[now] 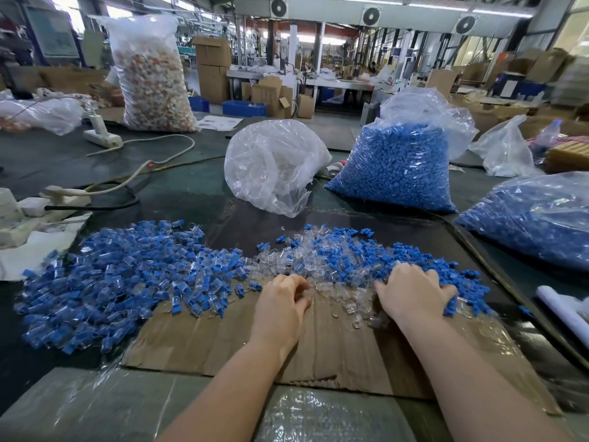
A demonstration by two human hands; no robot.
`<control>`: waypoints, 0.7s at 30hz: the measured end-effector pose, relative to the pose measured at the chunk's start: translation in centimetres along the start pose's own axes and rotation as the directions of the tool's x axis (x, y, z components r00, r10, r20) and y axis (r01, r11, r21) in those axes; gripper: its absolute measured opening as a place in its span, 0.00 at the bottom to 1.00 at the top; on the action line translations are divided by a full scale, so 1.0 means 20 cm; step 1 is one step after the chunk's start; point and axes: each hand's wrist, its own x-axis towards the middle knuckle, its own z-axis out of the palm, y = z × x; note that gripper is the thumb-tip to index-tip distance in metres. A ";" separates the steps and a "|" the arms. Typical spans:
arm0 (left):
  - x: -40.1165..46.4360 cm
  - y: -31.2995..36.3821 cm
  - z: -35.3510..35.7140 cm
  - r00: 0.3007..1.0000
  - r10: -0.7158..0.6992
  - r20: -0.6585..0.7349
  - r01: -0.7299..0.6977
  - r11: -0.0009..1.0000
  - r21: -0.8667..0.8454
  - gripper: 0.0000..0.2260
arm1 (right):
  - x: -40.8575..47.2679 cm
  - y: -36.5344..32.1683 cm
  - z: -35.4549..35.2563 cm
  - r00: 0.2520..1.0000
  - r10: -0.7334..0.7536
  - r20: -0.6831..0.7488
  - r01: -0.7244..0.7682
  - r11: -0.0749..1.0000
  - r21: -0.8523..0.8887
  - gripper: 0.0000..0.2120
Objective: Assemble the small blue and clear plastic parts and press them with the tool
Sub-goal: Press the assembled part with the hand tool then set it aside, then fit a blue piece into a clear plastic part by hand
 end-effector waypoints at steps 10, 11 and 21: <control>-0.01 0.01 -0.01 0.996 0.074 0.058 -0.077 0.996 0.044 0.06 | -0.04 0.02 0.04 0.989 -0.093 -0.114 0.105 0.989 0.108 0.02; -0.01 0.01 -0.02 0.995 0.079 0.055 -0.081 0.996 0.033 0.05 | -0.05 0.03 0.04 0.982 -0.111 -0.150 0.129 0.985 0.117 0.03; -0.03 0.04 -0.04 1.000 0.015 0.026 -0.013 0.996 -0.086 0.04 | -0.10 0.08 0.03 0.938 -0.246 -0.246 0.277 0.955 0.101 0.08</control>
